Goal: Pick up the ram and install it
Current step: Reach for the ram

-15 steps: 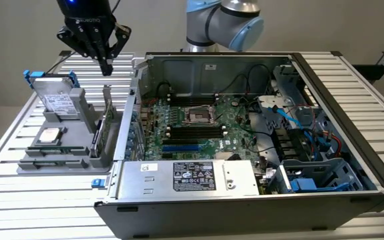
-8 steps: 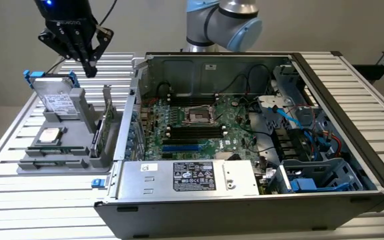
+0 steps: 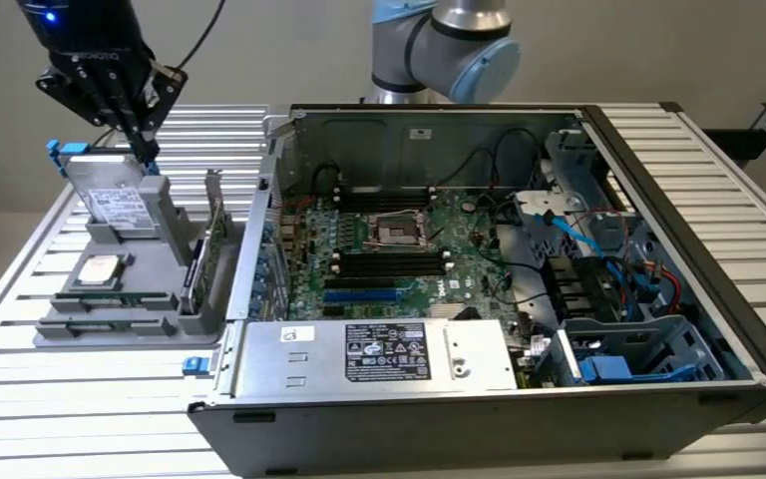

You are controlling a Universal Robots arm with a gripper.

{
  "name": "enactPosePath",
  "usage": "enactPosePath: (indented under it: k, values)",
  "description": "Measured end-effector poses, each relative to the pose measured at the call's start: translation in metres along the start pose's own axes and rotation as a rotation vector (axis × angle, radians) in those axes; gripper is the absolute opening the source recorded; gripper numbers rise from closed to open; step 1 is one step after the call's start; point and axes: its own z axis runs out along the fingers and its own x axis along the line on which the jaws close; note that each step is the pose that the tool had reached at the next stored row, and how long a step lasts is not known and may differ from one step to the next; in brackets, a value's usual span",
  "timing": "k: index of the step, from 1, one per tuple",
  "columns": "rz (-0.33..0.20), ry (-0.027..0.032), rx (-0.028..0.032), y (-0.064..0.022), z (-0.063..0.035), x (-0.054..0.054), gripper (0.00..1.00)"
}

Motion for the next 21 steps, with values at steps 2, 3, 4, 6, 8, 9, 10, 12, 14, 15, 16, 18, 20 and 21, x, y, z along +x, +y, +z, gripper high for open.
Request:
enactPosePath:
  k: [2, 3, 4, 6, 8, 9, 10, 12, 14, 15, 16, 18, 20, 21]
  values:
    - [0.000, 0.0063, 0.0004, -0.0008, 0.0023, 0.009, 0.10]
    - [0.000, 0.0097, 0.0007, -0.0012, 0.0034, 0.014, 0.10]
    - [0.000, 0.0130, 0.0009, -0.0015, 0.0044, 0.018, 0.10]
    - [0.000, 0.0195, 0.0014, -0.0021, 0.0065, 0.025, 0.10]
    - [-0.002, 0.0231, 0.0017, -0.0034, 0.0081, 0.030, 0.10]
    - [-0.004, 0.0238, 0.0018, -0.0047, 0.0087, 0.032, 0.10]
    - [-0.006, 0.0239, 0.0017, -0.0063, 0.0090, 0.034, 0.10]
    - [-0.009, 0.0241, 0.0014, -0.0101, 0.0093, 0.037, 0.10]
    - [-0.012, 0.0244, 0.0008, -0.0147, 0.0094, 0.040, 0.10]
    - [-0.013, 0.0245, 0.0003, -0.0169, 0.0094, 0.042, 0.10]
    - [-0.015, 0.0245, -0.0003, -0.0193, 0.0095, 0.044, 0.10]
    - [-0.017, 0.0247, -0.0016, -0.0237, 0.0097, 0.047, 0.10]
    - [-0.019, 0.0250, -0.0030, -0.0283, 0.0099, 0.050, 0.10]
    - [-0.019, 0.0250, -0.0039, -0.0308, 0.0100, 0.052, 0.10]
